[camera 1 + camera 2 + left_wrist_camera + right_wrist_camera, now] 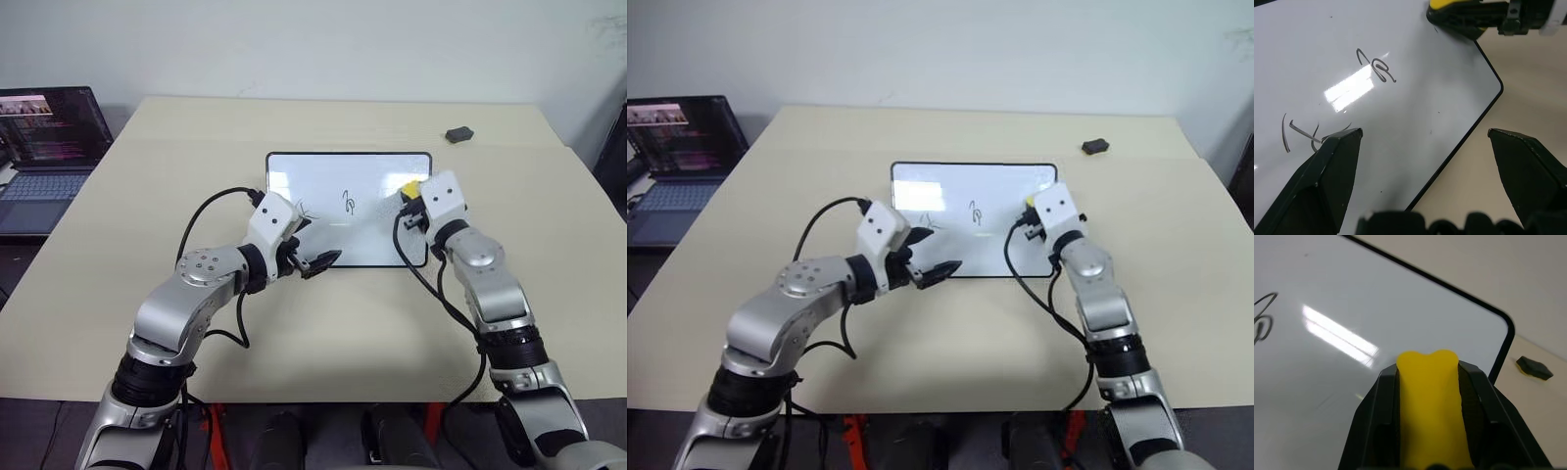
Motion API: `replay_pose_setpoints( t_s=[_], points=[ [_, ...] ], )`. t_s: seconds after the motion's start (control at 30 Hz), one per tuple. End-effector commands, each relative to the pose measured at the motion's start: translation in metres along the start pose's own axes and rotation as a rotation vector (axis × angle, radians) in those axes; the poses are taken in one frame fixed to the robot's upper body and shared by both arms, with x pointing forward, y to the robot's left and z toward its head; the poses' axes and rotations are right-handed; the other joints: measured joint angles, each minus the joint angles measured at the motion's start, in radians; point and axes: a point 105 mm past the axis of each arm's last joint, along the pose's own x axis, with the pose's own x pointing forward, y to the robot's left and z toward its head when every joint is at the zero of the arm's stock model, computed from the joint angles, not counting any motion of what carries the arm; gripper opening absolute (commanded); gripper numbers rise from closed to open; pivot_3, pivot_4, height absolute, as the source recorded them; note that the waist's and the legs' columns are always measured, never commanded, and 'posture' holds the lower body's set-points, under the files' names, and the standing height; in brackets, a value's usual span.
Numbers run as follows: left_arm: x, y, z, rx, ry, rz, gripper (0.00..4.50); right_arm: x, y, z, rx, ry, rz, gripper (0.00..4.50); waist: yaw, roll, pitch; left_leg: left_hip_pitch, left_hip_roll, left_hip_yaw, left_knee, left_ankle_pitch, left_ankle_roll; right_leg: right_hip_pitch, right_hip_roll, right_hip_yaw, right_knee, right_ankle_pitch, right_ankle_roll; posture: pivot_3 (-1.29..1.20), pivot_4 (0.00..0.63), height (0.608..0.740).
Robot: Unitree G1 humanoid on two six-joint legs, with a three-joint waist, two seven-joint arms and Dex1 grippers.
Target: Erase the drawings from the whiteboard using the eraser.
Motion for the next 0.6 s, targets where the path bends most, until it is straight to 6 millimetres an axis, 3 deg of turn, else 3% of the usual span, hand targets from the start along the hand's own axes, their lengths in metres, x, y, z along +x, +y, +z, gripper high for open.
replay_pose_setpoints(
  t_s=[0.03, 0.2, 0.3, 0.43, 0.5, 0.6],
  points=[
    [-0.002, -0.003, 0.012, 0.036, -0.044, -0.002, 4.50, -0.007, 0.019, -0.030, 0.019, 0.126, 0.076, 1.26, -0.003, 0.000, 0.000, 0.000, 0.000, 0.000, 0.000, 0.000, 0.000, 0.000, 0.000, 0.000, 0.000, 0.000, 0.000, 0.00, 0.150, 0.740],
    [-0.002, -0.004, 0.013, 0.035, -0.048, -0.003, 4.50, -0.012, 0.027, -0.038, 0.018, 0.175, 0.126, 1.26, -0.004, 0.000, 0.000, 0.002, 0.000, 0.000, 0.001, 0.001, 0.000, 0.001, 0.001, 0.000, 0.001, 0.000, 0.000, 0.00, 0.150, 0.740],
    [-0.002, -0.004, 0.013, 0.036, -0.047, -0.003, 4.50, -0.012, 0.023, -0.031, -0.004, 0.145, 0.107, 1.26, -0.004, 0.000, 0.000, 0.004, 0.000, 0.000, 0.001, 0.001, 0.000, 0.004, 0.001, 0.000, 0.001, 0.001, 0.000, 0.00, 0.150, 0.740],
    [-0.002, -0.003, 0.013, 0.036, -0.047, 0.002, 4.50, -0.012, 0.011, -0.003, -0.008, 0.015, 0.051, 1.26, -0.004, 0.000, 0.000, 0.006, 0.000, 0.000, 0.001, 0.001, 0.000, 0.006, 0.001, 0.000, 0.000, 0.000, 0.000, 0.00, 0.150, 0.740],
    [-0.003, 0.000, 0.013, 0.038, -0.056, 0.022, 4.50, -0.017, 0.004, 0.019, 0.027, -0.096, 0.024, 1.25, -0.001, 0.000, 0.000, 0.005, 0.000, 0.000, 0.001, 0.001, 0.000, 0.006, 0.001, 0.000, 0.000, 0.000, 0.000, 0.00, 0.150, 0.740],
    [-0.006, 0.001, 0.015, 0.026, -0.086, 0.034, 4.50, -0.029, -0.002, 0.033, 0.066, -0.182, 0.011, 1.25, 0.001, 0.000, 0.000, 0.000, 0.000, 0.000, 0.000, 0.001, 0.000, 0.000, 0.000, 0.000, 0.001, 0.001, 0.000, 0.00, 0.150, 0.740]
  ],
)
